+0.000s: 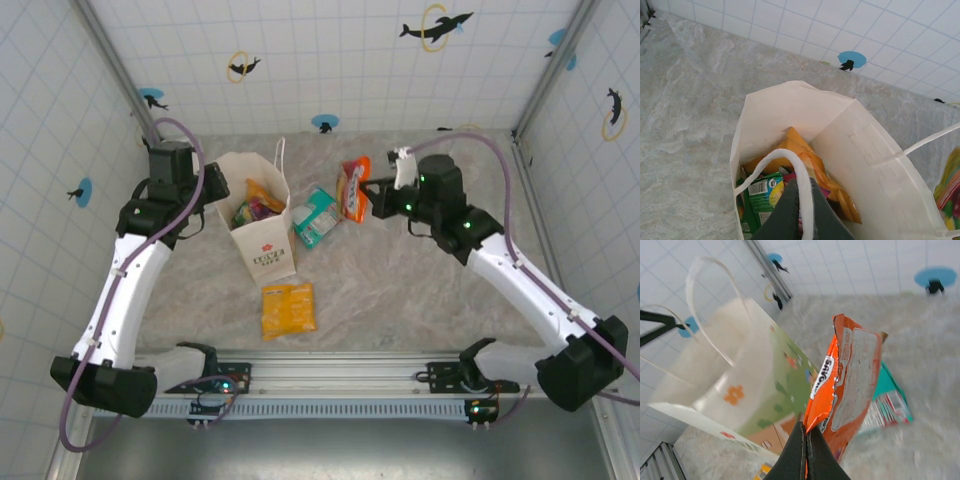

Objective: Place the snacks into the paper bag

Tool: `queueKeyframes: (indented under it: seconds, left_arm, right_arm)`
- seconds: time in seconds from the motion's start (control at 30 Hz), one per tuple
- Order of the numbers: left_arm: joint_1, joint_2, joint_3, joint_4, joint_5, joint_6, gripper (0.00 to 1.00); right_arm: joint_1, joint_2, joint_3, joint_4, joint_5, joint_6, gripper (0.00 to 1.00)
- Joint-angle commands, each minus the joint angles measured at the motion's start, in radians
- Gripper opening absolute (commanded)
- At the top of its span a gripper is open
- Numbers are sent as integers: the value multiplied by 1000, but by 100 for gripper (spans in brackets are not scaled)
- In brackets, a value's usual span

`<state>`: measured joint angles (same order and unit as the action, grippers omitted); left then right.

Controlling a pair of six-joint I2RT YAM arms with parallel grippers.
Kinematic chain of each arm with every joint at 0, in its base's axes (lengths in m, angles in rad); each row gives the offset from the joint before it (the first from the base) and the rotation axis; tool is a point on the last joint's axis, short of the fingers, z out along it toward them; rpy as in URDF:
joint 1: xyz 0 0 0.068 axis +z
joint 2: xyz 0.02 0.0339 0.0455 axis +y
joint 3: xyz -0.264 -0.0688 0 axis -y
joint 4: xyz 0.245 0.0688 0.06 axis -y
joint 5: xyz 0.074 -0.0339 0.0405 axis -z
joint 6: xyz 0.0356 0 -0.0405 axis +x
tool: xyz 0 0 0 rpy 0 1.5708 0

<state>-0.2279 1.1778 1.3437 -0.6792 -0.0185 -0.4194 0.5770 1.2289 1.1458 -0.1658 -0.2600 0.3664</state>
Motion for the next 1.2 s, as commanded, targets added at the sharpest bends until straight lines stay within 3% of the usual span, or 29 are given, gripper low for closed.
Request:
queueKeyframes:
  seconds: [0.0,0.33,0.6,0.83,1.17]
  left_arm:
    - [6,-14,30,4,-11,-2,4]
    - [7,-26,37,3,-17,-1,0]
    - [6,-22,34,4,-18,-5,0]
    - [5,-20,34,4,-11,-10,0]
    - [5,-21,32,3,-11,-7,0]
  right_arm:
    - [17,34,144,69,-29,-107,0]
    - [160,181,453,154,-36,-243,0]
    - [233,335,680,193,-110,-259,0]
    - [257,435,735,291,-186,-206,0]
    - [276,531,752,289,-230,-153,0]
